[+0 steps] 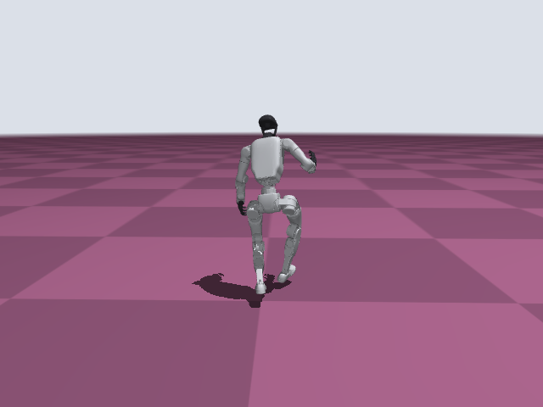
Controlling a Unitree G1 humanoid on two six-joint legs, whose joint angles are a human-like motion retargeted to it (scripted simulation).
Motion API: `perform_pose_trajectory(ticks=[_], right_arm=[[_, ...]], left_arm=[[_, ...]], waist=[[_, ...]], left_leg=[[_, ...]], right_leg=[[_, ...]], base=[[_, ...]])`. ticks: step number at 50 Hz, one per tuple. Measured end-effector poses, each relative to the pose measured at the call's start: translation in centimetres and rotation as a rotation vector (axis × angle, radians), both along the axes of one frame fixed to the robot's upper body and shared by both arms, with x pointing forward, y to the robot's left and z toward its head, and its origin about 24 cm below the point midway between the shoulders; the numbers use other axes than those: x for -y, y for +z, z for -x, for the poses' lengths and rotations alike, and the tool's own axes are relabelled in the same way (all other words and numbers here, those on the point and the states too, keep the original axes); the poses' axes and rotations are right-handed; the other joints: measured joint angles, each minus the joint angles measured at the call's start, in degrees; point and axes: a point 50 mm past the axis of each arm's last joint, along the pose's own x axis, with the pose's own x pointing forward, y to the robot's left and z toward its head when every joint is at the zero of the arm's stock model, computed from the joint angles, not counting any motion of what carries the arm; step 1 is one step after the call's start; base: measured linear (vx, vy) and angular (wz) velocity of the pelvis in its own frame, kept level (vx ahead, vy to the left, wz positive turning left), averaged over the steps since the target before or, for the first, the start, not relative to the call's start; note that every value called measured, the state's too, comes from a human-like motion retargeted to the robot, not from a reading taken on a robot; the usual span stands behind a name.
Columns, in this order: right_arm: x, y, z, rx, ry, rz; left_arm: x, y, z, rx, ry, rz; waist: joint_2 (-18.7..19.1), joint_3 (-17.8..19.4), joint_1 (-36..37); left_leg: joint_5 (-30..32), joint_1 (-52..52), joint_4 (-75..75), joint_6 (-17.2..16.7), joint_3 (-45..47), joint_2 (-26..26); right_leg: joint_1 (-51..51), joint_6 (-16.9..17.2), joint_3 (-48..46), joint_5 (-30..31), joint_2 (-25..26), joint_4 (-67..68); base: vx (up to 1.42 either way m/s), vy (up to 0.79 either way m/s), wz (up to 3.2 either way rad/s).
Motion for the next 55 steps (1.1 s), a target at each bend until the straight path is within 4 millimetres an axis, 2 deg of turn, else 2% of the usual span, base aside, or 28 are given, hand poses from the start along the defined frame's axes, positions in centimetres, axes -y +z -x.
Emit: perform_pose_trajectory(ticks=[3,5,7,10,12,15,17,20,22,25,27,30,32,35,37,39,42,47,55], right_arm=[[-0.6,-0.6,1.0,-0.026,0.068,0.021],[-0.9,-1.3,1.5,-0.060,0.089,0.044],[-1.3,-2.2,1.8,-0.107,0.100,0.075],[-2.4,-3.1,1.5,-0.170,0.119,0.154],[-3.6,-3.3,0.8,-0.192,0.139,0.231],[-6.0,-3.5,-0.4,-0.203,0.176,0.361],[-7.9,-4.2,-1.1,-0.229,0.209,0.462],[-10.5,-5.8,-2.0,-0.261,0.242,0.611],[-11.9,-7.1,-3.0,-0.291,0.233,0.696],[-13.2,-9.8,-4.7,-0.364,0.171,0.809],[-14.0,-12.9,-6.4,-0.448,0.080,0.901],[-14.0,-16.4,-7.4,-0.589,-0.024,0.979],[-13.1,-18.3,-7.8,-0.677,-0.111,1.020],[-11.8,-19.3,-8.6,-0.750,-0.215,1.044],[-11.1,-19.1,-9.4,-0.771,-0.264,1.054],[-11.1,-18.2,-10.4,-0.761,-0.280,1.055],[-11.4,-15.9,-12.1,-0.721,-0.293,1.046],[-12.7,-11.3,-14.3,-0.594,-0.318,0.987],[-13.5,-5.2,-14.9,-0.307,-0.404,0.793]], left_arm=[[0.8,-0.8,-0.2,-0.037,-0.044,0.046],[1.0,-0.6,-0.7,-0.046,-0.060,0.032],[1.0,0.4,-1.6,-0.035,-0.065,-0.008],[0.7,3.5,-3.9,0.007,-0.046,-0.109],[0.7,6.0,-5.4,0.047,-0.021,-0.183],[1.0,9.0,-7.2,0.091,0.008,-0.293],[1.3,9.4,-7.5,0.066,0.011,-0.367],[2.4,8.5,-7.7,0.015,-0.027,-0.444],[4.0,7.5,-7.7,-0.010,-0.086,-0.465],[7.6,5.5,-7.7,-0.028,-0.194,-0.446],[10.8,3.4,-7.0,-0.045,-0.256,-0.391],[14.7,1.0,-5.8,-0.079,-0.332,-0.328],[17.1,-0.1,-5.1,-0.099,-0.379,-0.301],[19.7,-0.5,-4.7,-0.106,-0.444,-0.294],[21.0,-0.2,-4.8,-0.099,-0.487,-0.305],[21.2,0.6,-5.5,-0.085,-0.499,-0.335],[19.8,2.5,-7.2,-0.054,-0.470,-0.387],[17.2,7.2,-10.0,0.043,-0.343,-0.437],[15.1,13.8,-11.9,0.267,-0.128,-0.409]], waist=[[-2.92,0.18,-3.92],[-5.19,0.73,-6.32],[-7.85,1.16,-8.67],[-11.55,2.84,-11.48],[-12.84,5.26,-11.11],[-13.76,6.08,-8.46],[-13.87,6.08,-7.01],[-13.20,6.08,-6.45],[-11.90,6.08,-7.03],[-8.80,6.08,-8.60],[-5.82,6.08,-9.27],[-0.50,6.08,-9.93],[3.35,6.08,-8.52],[7.97,6.08,-6.94],[8.81,6.08,-6.42],[7.65,6.08,-6.79],[5.15,6.08,-6.93],[3.43,6.08,-7.80],[3.07,6.08,-3.55]], left_leg=[[-0.93,-6.90,-1.31,1.60,0.41,-4.50],[-1.88,-11.47,-1.59,3.19,0.42,-7.53],[-1.88,-16.76,-0.86,4.81,0.04,-11.10],[-1.88,-25.57,4.46,6.08,-0.43,-15.67],[-1.88,-31.14,11.70,5.07,-0.81,-16.30],[-1.88,-40.34,23.11,2.03,-2.18,-15.86],[-1.88,-42.26,29.70,0.11,-4.58,-16.06],[-1.88,-43.70,39.68,-1.13,-6.90,-17.07],[-1.88,-44.32,46.91,-0.82,-7.17,-18.00],[-1.85,-45.08,58.33,0.05,-6.26,-19.21],[-1.70,-45.28,66.19,0.65,-4.91,-18.36],[-1.87,-44.13,75.29,-0.41,-6.54,-17.71],[-1.87,-43.50,78.73,-1.11,-7.83,-16.60],[-1.87,-43.75,79.60,-1.74,-10.23,-15.95],[-1.86,-43.66,77.08,-1.15,-10.02,-15.07],[-1.86,-43.20,72.37,-0.12,-8.28,-14.08],[-1.66,-42.61,63.98,0.52,-5.64,-12.87],[-1.75,-42.54,50.18,-0.44,-4.35,-12.32],[0.36,-42.43,33.44,-3.02,-4.06,-7.17]], right_leg=[[-5.96,2.18,0.66,1.57,-1.46,4.96],[-10.80,2.81,0.74,1.29,-2.83,9.35],[-16.57,2.23,1.19,-0.61,-5.07,14.07],[-25.28,0.46,2.48,-4.45,-7.67,21.22],[-30.30,-0.84,3.61,-7.10,-6.43,25.94],[-38.64,-2.31,5.69,-8.96,-1.13,31.93],[-38.78,-3.03,6.55,-10.37,1.87,35.40],[-38.78,-4.73,8.43,-14.49,3.56,44.85],[-38.78,-6.44,9.70,-18.79,2.94,53.58],[-38.78,-9.10,11.31,-26.29,0.76,67.55],[-38.78,-11.11,11.49,-30.39,-0.39,75.55],[-38.78,-13.97,9.19,-30.39,-2.94,81.10],[-38.78,-15.63,7.41,-30.39,-3.27,82.89],[-38.78,-16.62,5.21,-30.39,-3.86,82.74],[-38.78,-16.01,5.97,-30.39,-3.39,81.38],[-38.78,-14.57,8.21,-30.39,-2.52,79.07],[-38.78,-12.01,11.27,-30.39,-0.75,74.80],[-38.78,-7.67,13.50,-28.97,0.63,65.24],[-38.78,-3.77,15.00,-19.44,5.03,47.88]], base=[[0.43,-0.13,0.18],[0.38,-0.18,0.29],[0.34,-0.20,0.61],[0.34,-0.20,0.64],[0.38,-0.19,-0.06],[0.38,-0.17,-0.76],[0.32,-0.13,-0.27],[0.28,-0.11,0.66],[0.24,-0.10,1.30],[0.19,-0.10,1.49],[0.06,-0.10,1.12],[-0.05,-0.09,0.70],[-0.04,-0.07,0.06],[0.00,-0.02,-0.04],[0.03,-0.02,-0.14],[0.08,-0.04,-0.30],[0.11,-0.03,-0.52],[0.13,-0.01,-0.44],[0.06,0.02,-0.75]])
